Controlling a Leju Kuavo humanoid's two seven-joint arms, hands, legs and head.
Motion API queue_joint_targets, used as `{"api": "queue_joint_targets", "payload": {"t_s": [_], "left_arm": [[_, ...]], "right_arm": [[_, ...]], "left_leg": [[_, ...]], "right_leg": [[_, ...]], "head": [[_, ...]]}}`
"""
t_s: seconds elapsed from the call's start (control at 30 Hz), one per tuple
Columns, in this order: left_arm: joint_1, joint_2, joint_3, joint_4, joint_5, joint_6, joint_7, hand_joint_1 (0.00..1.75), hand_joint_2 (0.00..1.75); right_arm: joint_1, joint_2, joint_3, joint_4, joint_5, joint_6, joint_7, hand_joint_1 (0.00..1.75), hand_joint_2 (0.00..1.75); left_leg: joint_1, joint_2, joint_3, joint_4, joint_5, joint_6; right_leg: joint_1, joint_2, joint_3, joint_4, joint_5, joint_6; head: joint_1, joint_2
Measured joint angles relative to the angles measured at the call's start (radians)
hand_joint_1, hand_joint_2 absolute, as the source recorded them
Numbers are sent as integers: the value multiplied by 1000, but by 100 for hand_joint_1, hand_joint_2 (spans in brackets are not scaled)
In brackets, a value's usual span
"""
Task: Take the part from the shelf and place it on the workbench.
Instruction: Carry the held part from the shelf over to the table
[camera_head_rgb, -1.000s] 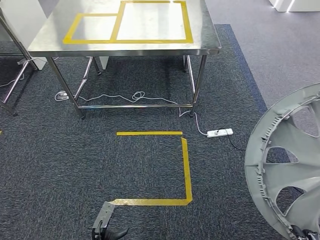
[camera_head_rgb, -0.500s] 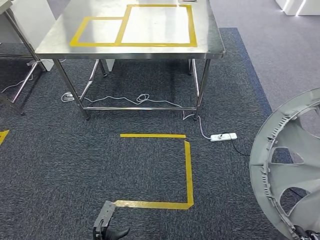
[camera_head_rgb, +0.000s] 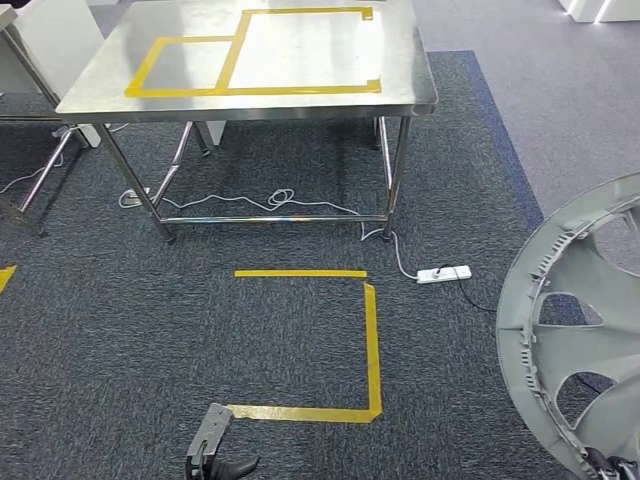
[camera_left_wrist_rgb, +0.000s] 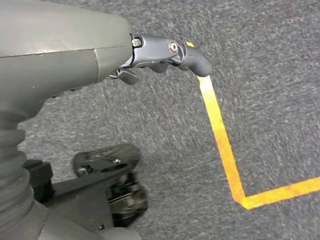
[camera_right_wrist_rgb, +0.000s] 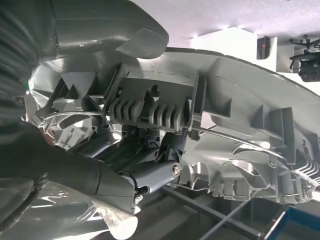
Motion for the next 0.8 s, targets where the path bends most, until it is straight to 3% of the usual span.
{"api": "queue_joint_targets", "payload": {"t_s": [0.07, 0.13, 0.2, 0.23, 0.3, 0.37, 0.4, 0.43, 0.47, 0.53, 0.7, 0.73, 0.8], "left_arm": [[-1, 1, 0, 0, 0, 1, 0, 0, 175], [-1, 2, 0, 0, 0, 1, 1, 0, 175], [-1, 1, 0, 0, 0, 2, 1, 0, 175], [-1, -1, 0, 0, 0, 1, 2, 0, 175], [-1, -3, 0, 0, 0, 1, 2, 0, 175], [0, -4, 0, 0, 0, 1, 2, 0, 175], [0, -4, 0, 0, 0, 1, 2, 0, 175], [1, -4, 0, 0, 0, 1, 2, 0, 175], [1, -5, 0, 0, 0, 1, 2, 0, 175], [0, -5, 0, 0, 0, 1, 2, 0, 175], [0, -3, 0, 0, 0, 1, 2, 0, 175], [-1, -3, 0, 0, 0, 1, 2, 0, 175], [0, -2, 0, 0, 0, 1, 2, 0, 175]], "right_arm": [[-1, 0, 0, 1, 0, 0, 0, 175, 175], [-1, 0, 0, 1, 0, -1, -1, 175, 175], [-1, 0, 0, 2, 0, -1, -2, 175, 175], [-1, 0, 0, 3, 0, -1, -2, 175, 175], [-2, 0, -1, 3, 0, -1, -4, 175, 175], [-2, 0, -1, 4, 0, -1, -6, 175, 175], [-2, 0, -1, 5, 0, -1, -6, 175, 175], [-2, 0, -1, 6, 0, -1, -6, 175, 175], [-2, 0, -2, 6, 0, -1, -6, 175, 175], [-5, 0, -1, 6, 0, -1, -7, 175, 175], [-6, 0, -1, 7, 0, -2, -10, 175, 175], [-6, 0, -1, 7, 0, -2, -10, 175, 175], [-6, 0, -1, 7, 0, -2, -11, 175, 175]], "left_leg": [[-12, 2, 26, -66, 17, 21], [-14, 2, 32, -86, 15, 24], [-8, 3, 45, -113, 23, 19], [-5, 3, 51, -125, 28, 17], [-4, 3, 55, -131, 29, 18], [-4, 3, 56, -129, 25, 17], [-4, 3, 58, -127, 23, 16], [-4, 3, 60, -125, 19, 13], [-4, 2, 62, -121, 15, 10], [-8, 1, 61, -108, 5, 0], [-9, 1, 53, -82, -14, -22], [-7, 1, 40, -49, -36, -28], [0, 2, -13, 71, -99, -41]], "right_leg": [[-1, -1, 1, -3, -2, 6], [-2, -4, 2, -9, 0, 17], [-1, -5, -7, 7, -15, 26], [-1, -5, -24, 40, -34, 29], [-2, -3, -88, 160, -87, 34], [-3, -4, -143, 249, -106, 39], [-3, -4, -145, 243, -87, 42], [-5, -4, -128, 198, -52, 43], [-6, -5, -97, 129, -14, 43], [-6, -3, -41, 19, 26, 37], [-8, -1, -24, -7, 28, 10], [-11, -2, -22, -9, 28, 6], [-12, -5, -21, -9, 26, 0]], "head": [[-1, 0], [-3, 0], [-2, 0], [0, 0], [3, 0], [3, 0], [3, 0], [3, 0], [3, 0], [3, 0], [-4, 0], [-6, 0], [-10, 0]]}}
